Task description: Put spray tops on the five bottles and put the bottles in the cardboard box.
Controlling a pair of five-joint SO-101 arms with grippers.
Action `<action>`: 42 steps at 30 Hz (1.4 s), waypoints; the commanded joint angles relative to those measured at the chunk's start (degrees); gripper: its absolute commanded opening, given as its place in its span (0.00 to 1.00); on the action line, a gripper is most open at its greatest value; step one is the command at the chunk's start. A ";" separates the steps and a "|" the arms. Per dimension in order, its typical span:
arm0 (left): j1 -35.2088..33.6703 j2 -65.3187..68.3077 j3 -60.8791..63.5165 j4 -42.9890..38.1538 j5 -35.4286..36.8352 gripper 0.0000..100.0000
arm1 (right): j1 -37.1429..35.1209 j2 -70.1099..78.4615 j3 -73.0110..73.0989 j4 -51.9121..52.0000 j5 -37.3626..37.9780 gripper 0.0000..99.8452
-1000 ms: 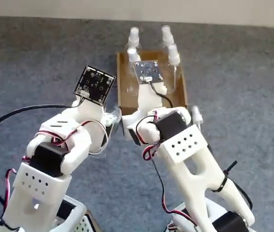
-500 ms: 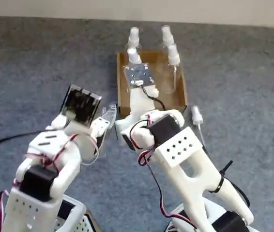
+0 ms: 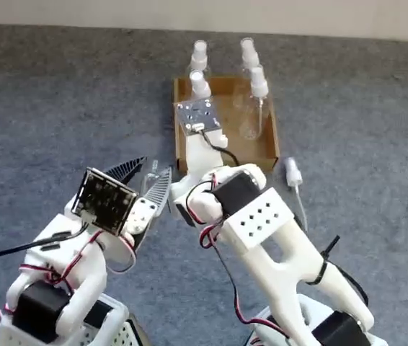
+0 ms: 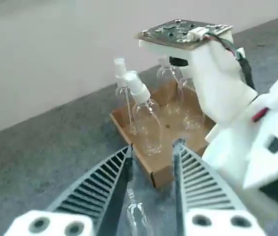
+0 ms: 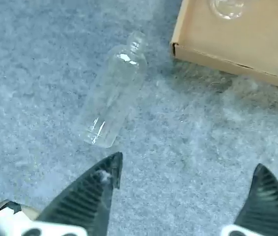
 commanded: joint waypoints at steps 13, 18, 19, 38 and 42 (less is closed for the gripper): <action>-3.21 8.66 -6.55 1.14 2.29 0.13 | -2.15 -0.66 -1.10 0.13 -0.62 0.33; -3.21 9.10 -6.20 1.05 2.20 0.13 | -2.51 -0.66 -0.84 0.04 -0.44 0.33; -3.03 9.10 -6.11 1.05 2.20 0.13 | -2.51 -0.66 -0.84 -0.04 -0.53 0.33; -11.65 8.57 -5.14 1.14 2.37 0.13 | 1.36 -0.75 -0.66 -3.47 2.37 0.33; -17.36 8.57 -4.26 1.05 2.29 0.13 | 6.99 -0.75 -0.40 -3.65 8.88 0.31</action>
